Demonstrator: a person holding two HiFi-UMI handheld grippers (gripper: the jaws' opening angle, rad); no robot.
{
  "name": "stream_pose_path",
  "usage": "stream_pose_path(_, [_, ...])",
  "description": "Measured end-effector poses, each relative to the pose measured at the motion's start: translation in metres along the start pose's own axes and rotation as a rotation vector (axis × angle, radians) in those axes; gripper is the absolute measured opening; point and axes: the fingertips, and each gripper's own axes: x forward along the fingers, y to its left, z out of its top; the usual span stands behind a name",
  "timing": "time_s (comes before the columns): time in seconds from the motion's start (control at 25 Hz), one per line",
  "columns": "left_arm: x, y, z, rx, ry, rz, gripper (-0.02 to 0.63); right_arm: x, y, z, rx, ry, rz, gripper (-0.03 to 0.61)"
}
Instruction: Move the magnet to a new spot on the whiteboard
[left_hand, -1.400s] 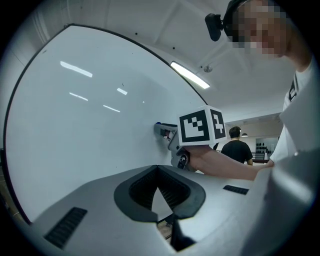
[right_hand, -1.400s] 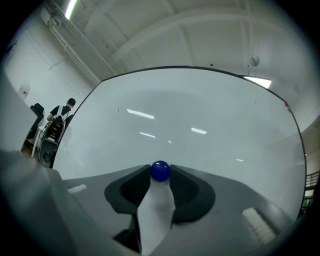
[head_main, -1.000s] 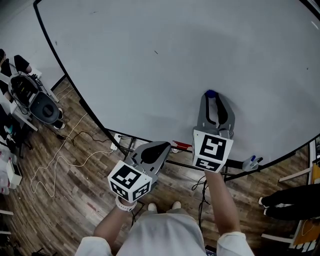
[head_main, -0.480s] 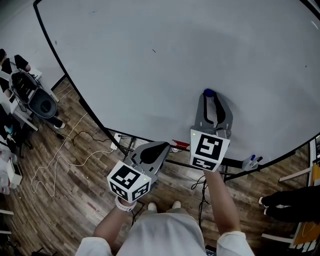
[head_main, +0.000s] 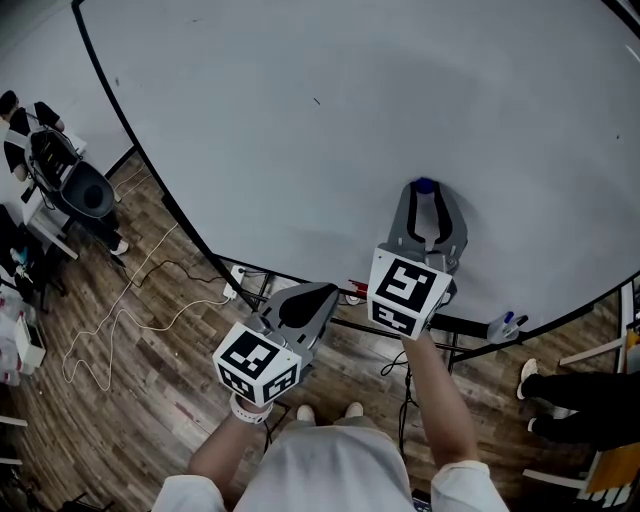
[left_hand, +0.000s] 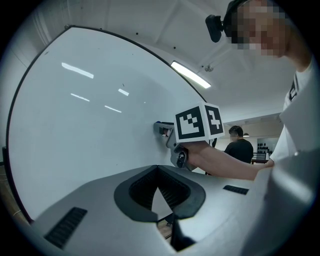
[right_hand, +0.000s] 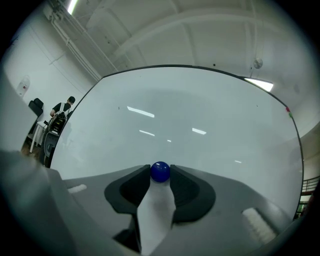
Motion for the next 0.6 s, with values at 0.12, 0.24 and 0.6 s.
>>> stream_pose_path(0.12, [-0.003,0.0,-0.001,0.0,0.001,0.001,0.006,0.0,0.0,0.001,0.007,0.006,-0.015,0.132])
stream_pose_path(0.24, [-0.005,0.0,0.0,0.0,0.0,0.0,0.006,-0.002,-0.001,0.002,0.026,-0.004,0.012,0.129])
stream_pose_path(0.6, [-0.004,-0.003,-0.002,-0.003,0.001,-0.011,0.006,-0.012,0.005,0.012,0.053,-0.044,0.087,0.126])
